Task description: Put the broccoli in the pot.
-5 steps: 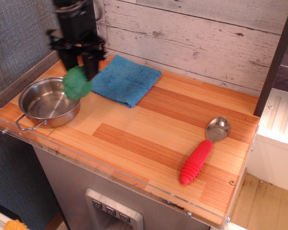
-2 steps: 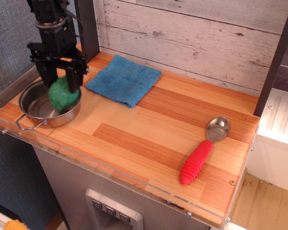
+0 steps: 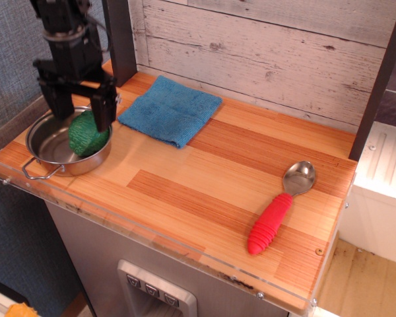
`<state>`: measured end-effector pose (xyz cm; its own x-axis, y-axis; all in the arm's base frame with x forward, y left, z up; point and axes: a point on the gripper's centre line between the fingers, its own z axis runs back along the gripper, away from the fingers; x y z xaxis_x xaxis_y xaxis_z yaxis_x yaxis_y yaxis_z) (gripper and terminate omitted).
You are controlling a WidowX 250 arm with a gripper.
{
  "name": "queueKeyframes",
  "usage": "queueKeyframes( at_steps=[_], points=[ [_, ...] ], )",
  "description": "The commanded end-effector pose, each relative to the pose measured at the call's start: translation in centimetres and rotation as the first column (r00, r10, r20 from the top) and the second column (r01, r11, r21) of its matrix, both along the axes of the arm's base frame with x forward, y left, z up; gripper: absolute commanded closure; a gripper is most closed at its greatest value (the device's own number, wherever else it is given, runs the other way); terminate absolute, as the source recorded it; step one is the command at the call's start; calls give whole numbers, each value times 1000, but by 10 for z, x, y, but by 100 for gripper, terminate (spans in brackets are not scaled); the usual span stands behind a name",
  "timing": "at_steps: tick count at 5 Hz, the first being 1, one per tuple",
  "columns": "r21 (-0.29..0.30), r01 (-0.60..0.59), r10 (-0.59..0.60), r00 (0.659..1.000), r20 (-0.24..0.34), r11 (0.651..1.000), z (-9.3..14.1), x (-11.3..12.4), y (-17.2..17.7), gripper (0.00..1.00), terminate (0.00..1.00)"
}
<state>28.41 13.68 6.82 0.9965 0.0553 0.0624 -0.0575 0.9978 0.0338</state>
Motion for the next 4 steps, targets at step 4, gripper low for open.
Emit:
queueKeyframes(
  at_steps=[4],
  points=[
    [11, 178, -178, 981, 80, 984, 39, -2, -76, 0, 0]
  ],
)
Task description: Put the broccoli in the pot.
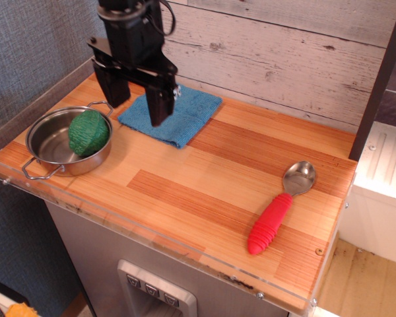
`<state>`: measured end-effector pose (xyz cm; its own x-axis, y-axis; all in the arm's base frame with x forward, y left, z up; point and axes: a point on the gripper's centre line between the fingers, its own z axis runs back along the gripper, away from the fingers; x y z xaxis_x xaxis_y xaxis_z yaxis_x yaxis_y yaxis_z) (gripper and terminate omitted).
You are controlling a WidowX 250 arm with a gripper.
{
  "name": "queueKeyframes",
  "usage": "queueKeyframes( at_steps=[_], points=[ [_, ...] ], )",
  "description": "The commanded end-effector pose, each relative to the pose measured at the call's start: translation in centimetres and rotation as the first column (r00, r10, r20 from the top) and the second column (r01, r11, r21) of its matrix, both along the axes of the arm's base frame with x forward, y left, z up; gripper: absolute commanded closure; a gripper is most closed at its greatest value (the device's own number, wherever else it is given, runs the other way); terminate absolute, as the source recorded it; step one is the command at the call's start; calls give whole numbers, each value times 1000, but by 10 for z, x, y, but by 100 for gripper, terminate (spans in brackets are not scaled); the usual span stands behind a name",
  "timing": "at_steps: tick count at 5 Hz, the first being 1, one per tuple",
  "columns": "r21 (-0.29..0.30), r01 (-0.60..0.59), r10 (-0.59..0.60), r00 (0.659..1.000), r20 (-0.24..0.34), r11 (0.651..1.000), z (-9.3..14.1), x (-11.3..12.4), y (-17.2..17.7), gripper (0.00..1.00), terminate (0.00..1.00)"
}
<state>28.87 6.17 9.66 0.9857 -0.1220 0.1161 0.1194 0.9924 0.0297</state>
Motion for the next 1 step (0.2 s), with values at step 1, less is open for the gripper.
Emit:
queueKeyframes(
  at_steps=[1],
  points=[
    [7, 0, 0, 1000, 28, 1000, 11, -7, -1, 0, 100]
  ],
)
